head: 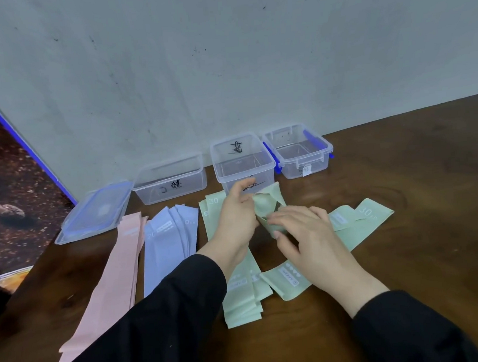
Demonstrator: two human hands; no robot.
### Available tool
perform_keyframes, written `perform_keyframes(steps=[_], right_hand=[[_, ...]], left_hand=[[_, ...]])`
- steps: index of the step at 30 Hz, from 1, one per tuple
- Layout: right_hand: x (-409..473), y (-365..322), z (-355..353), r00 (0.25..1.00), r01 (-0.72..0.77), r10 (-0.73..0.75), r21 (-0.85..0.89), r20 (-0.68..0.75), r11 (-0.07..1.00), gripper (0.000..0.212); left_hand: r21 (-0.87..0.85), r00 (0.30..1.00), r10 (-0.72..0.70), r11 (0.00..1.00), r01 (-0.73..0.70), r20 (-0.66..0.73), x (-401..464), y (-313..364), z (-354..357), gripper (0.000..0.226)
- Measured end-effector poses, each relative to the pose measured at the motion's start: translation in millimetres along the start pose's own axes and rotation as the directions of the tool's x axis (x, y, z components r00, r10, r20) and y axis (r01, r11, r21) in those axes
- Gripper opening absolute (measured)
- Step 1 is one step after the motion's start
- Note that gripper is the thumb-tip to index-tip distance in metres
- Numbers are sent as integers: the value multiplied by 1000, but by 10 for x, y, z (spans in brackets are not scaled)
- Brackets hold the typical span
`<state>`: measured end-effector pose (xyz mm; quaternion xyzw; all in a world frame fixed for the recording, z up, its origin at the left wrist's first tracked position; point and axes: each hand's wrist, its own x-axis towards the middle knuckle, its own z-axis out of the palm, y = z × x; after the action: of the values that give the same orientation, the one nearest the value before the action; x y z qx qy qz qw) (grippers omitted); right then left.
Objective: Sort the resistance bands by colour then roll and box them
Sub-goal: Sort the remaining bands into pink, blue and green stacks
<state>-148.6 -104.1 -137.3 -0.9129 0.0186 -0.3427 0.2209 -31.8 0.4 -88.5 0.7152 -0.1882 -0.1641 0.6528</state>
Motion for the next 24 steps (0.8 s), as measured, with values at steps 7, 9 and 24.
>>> perform_keyframes(steps=[7,9,24], right_hand=[[76,13,-80,949,-274,297,194,-104,942,34],[69,41,-38,971,-231,239,170,-28,958,37],[234,-155,-301,896,-444,379,474,231,760,46]], left_hand=[[-74,997,-27,997,32,65,-41,24,0,33],[-95,995,-31,995,40,93,-70,28,-9,33],[65,959,232,967,-245,162,-261,613,-213,12]])
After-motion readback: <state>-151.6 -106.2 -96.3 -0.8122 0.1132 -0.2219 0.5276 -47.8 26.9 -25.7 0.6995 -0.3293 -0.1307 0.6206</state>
